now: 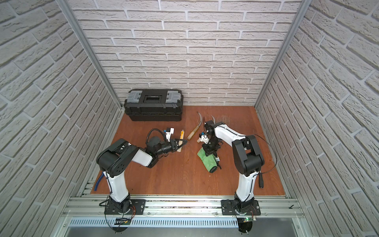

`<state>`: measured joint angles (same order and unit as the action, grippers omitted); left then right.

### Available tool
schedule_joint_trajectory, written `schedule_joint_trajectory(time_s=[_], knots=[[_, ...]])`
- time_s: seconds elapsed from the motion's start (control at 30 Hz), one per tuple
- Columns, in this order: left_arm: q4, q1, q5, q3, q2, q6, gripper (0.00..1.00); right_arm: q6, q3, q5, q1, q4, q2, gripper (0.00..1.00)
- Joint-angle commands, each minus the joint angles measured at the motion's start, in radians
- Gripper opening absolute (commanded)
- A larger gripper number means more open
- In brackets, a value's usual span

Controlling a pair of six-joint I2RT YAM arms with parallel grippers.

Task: Wipe small sickles with rags
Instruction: Pick up the rag from the center of the board, then wipe the small sickle.

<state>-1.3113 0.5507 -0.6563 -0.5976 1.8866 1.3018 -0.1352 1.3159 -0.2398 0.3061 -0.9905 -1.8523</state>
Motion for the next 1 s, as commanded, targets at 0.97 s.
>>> schedule_joint_trajectory(time_s=[0.97], knots=[[-0.092, 0.203, 0.046, -0.053, 0.007, 0.017, 0.0, 0.648, 0.43, 0.154, -0.086, 0.305, -0.119, 0.02]])
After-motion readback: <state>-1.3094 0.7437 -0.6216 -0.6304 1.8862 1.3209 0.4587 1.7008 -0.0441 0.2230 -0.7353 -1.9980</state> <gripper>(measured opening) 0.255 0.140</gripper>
